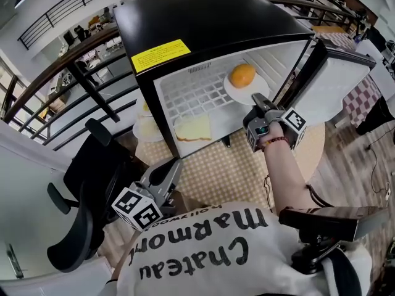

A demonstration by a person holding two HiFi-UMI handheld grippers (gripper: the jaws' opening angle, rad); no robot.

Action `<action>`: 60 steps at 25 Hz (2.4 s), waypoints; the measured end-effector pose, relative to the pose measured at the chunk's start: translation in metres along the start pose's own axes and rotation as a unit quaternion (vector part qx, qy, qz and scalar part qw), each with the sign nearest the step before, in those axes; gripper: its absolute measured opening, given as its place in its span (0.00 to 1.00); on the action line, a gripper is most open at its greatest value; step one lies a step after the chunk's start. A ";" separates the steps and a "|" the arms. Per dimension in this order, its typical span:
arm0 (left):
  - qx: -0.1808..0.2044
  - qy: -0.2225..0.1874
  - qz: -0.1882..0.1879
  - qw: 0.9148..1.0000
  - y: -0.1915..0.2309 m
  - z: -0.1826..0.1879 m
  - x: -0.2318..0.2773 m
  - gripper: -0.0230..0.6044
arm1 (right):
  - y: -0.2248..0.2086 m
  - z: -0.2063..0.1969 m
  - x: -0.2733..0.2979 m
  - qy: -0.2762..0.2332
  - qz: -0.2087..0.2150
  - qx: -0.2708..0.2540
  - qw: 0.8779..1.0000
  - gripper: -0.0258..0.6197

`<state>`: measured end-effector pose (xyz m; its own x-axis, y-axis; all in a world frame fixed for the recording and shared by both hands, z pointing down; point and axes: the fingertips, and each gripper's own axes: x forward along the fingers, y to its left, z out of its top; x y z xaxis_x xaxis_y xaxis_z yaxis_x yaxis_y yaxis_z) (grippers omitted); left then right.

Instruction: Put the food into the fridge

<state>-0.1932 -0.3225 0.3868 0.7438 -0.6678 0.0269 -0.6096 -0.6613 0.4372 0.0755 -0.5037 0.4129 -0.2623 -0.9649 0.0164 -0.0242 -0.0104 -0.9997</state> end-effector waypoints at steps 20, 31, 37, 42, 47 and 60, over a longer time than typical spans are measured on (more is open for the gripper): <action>0.002 -0.022 0.016 1.000 0.002 0.002 -0.031 0.04 | -0.002 -0.006 0.008 -0.018 -0.050 -0.045 0.998 0.26; 0.021 -0.030 0.037 0.999 -0.014 0.004 -0.040 0.04 | 0.005 0.028 -0.020 -0.069 -0.006 -0.019 0.997 0.32; 0.006 -0.038 0.050 0.998 -0.027 -0.006 -0.035 0.04 | 0.021 0.034 -0.059 -0.032 0.036 -0.058 0.997 0.31; -0.002 -0.023 0.049 0.999 -0.049 -0.033 -0.016 0.04 | 0.033 0.034 -0.096 0.030 0.047 -0.175 0.983 0.31; -0.025 -0.020 0.066 0.997 -0.073 -0.061 0.006 0.04 | 0.020 0.019 -0.131 0.116 0.051 -0.292 0.948 0.31; -0.023 -0.025 0.082 0.996 -0.157 -0.125 0.035 0.04 | -0.031 0.013 -0.227 0.254 0.052 -0.436 0.862 0.11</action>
<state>-0.0367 -0.1992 0.4318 0.6199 -0.7826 0.0573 -0.7081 -0.5264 0.4706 0.1481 -0.2874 0.4399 -0.6894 -0.7072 0.1566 -0.6335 0.4839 -0.6037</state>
